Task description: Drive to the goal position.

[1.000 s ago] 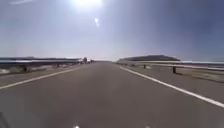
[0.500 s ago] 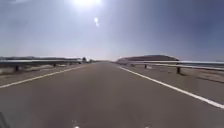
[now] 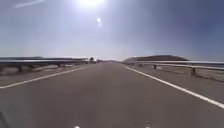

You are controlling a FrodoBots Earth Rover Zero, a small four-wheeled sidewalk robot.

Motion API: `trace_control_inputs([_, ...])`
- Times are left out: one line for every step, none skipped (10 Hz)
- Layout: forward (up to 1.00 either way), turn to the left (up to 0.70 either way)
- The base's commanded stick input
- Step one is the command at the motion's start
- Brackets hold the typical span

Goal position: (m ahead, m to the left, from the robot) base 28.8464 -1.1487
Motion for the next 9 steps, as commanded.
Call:
trace_control_inputs([1.0,0.0])
trace_control_inputs([1.0,0.0])
trace_control_inputs([1.0,0.0])
trace_control_inputs([1.0,0.0])
trace_control_inputs([1.0,0.0])
trace_control_inputs([1.0,0.0])
trace_control_inputs([1.0,0.0])
trace_control_inputs([1.0,0.0])
trace_control_inputs([1.0,0.0])
